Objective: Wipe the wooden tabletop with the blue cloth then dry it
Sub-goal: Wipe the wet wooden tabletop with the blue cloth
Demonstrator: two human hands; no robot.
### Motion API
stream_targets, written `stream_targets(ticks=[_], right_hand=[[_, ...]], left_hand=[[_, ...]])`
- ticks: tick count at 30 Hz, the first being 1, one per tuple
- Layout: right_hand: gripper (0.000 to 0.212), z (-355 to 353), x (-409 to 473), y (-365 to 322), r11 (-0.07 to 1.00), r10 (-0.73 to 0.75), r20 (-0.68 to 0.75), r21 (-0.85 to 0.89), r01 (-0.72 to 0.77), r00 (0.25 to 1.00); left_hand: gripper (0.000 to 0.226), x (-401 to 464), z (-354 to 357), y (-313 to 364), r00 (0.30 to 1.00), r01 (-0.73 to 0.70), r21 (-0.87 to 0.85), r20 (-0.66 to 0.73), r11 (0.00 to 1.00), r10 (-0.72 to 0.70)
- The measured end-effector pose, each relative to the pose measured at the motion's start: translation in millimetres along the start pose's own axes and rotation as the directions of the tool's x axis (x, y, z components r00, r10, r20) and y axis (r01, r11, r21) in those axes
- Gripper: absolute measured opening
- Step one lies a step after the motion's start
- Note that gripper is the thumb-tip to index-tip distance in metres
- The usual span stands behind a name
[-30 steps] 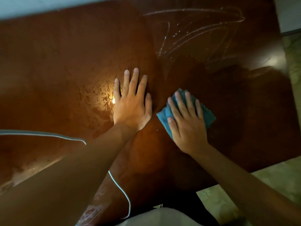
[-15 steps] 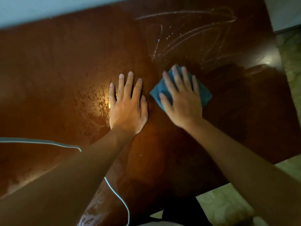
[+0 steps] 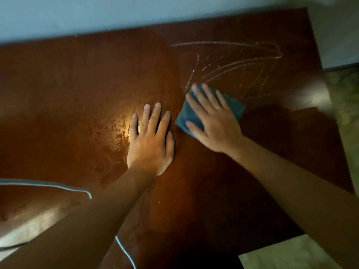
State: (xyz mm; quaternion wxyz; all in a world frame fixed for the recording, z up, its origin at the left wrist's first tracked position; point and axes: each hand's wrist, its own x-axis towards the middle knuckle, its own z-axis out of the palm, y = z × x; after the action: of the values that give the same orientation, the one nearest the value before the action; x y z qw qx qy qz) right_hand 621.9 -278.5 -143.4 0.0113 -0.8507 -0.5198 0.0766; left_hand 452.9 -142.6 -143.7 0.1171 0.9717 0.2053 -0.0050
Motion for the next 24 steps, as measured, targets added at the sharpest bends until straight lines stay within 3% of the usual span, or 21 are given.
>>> stream_targets(ticks=[4, 8, 11, 17, 21, 24], right_hand=[[0.07, -7, 31, 10, 0.999, -0.032, -0.035, -0.033, 0.031, 0.999], [0.067, 4, -21, -8, 0.956, -0.292, -0.034, 0.0, 0.292, 0.956], [0.067, -2, -7, 11, 0.897, -0.443, 0.029, -0.001, 0.443, 0.896], [0.066, -27, 114, 51, 0.964, -0.254, -0.013, -0.083, 0.253, 0.967], [0.067, -17, 80, 50, 0.897, -0.436, -0.01, -0.087, 0.434, 0.9], [0.067, -15, 70, 56, 0.844, -0.53, 0.048, -0.066, 0.532, 0.847]], left_hand=[[0.058, 0, 0, 2, 1.0, 0.017, 0.001, 0.005, 1.0, -0.017], [0.057, 1, -2, 3, 1.0, 0.025, -0.031, -0.004, 0.999, -0.025], [0.055, 2, -5, 7, 0.998, 0.048, -0.035, -0.027, 0.998, -0.049], [0.049, 19, -3, 41, 0.962, 0.271, -0.044, -0.036, 0.962, -0.272], [0.06, 27, 12, 71, 0.904, 0.426, -0.014, -0.006, 0.904, -0.426], [0.061, 26, 17, 71, 0.905, 0.425, 0.003, -0.009, 0.905, -0.425]])
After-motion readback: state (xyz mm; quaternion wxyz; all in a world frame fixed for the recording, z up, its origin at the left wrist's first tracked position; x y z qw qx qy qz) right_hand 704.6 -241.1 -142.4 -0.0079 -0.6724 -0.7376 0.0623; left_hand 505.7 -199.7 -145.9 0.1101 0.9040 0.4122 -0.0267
